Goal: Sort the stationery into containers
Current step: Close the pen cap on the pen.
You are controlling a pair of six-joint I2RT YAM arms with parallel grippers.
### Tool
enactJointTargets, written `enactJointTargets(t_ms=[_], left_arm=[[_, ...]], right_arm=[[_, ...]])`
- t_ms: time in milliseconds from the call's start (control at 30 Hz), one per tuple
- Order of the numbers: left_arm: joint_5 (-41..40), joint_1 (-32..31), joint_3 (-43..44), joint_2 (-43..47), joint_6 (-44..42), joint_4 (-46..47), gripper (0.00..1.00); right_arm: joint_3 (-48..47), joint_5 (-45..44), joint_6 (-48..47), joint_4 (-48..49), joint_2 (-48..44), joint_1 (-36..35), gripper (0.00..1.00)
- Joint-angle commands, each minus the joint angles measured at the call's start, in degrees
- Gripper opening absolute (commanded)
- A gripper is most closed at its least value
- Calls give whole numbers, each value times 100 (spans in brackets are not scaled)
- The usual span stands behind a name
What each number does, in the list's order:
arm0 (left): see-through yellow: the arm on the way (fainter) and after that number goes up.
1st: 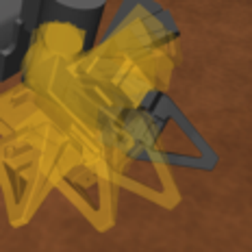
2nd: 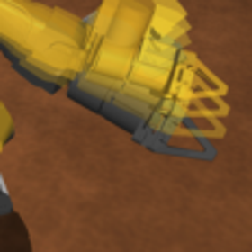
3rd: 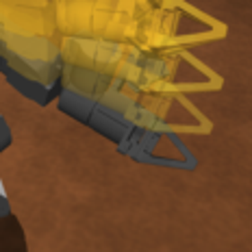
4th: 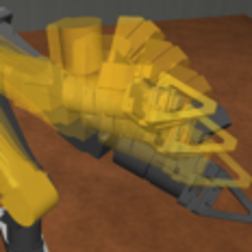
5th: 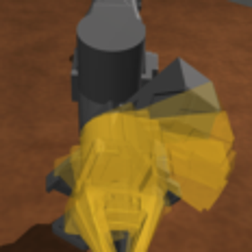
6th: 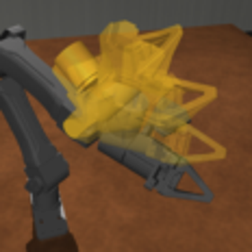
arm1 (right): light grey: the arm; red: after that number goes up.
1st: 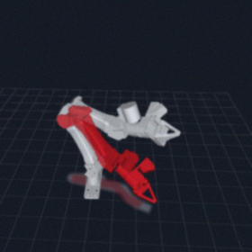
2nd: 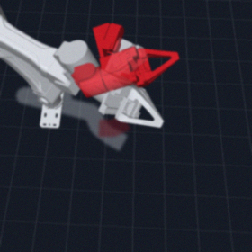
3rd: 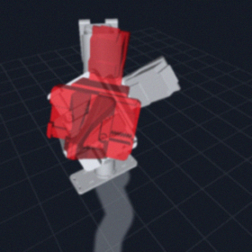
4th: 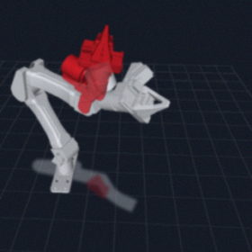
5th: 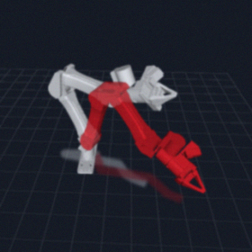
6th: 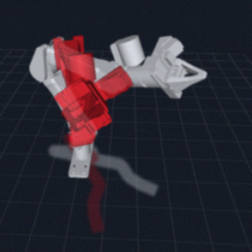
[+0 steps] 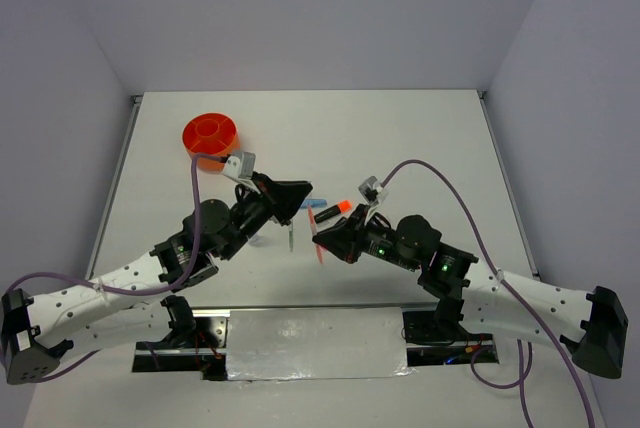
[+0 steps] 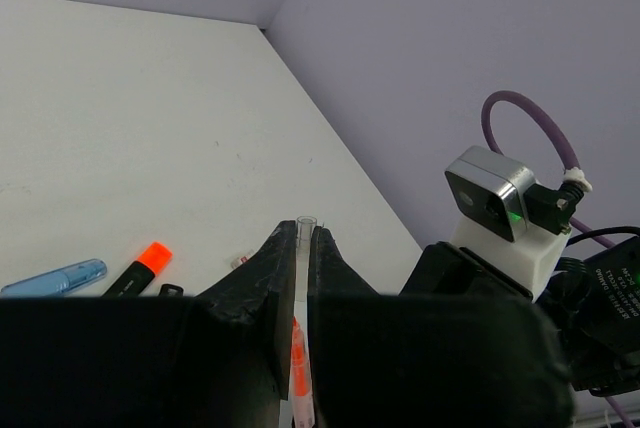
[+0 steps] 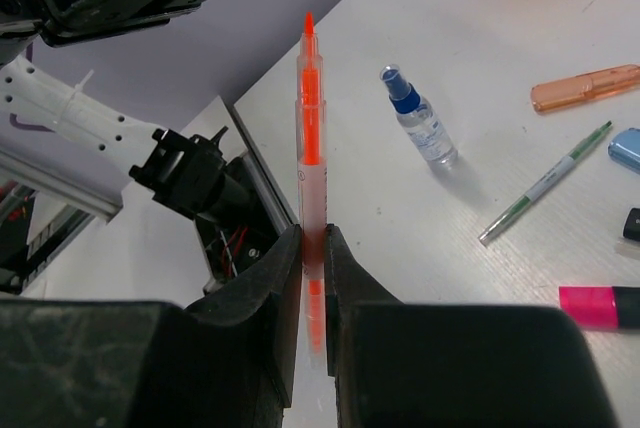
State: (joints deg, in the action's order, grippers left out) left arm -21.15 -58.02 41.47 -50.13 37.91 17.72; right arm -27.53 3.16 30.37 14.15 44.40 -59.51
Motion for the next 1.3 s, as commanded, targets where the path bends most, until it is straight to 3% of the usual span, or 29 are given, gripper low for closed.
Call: enactJointTargets(t_ms=[0,1267], left_arm=[[76,-25,-8,29,32,426,0],[234,-34,-342,-32,199,812,0]], right_arm=[[-297,-210,-163,44,-37,-52,0],[-630,-667,-146,26,-2,-52,0]])
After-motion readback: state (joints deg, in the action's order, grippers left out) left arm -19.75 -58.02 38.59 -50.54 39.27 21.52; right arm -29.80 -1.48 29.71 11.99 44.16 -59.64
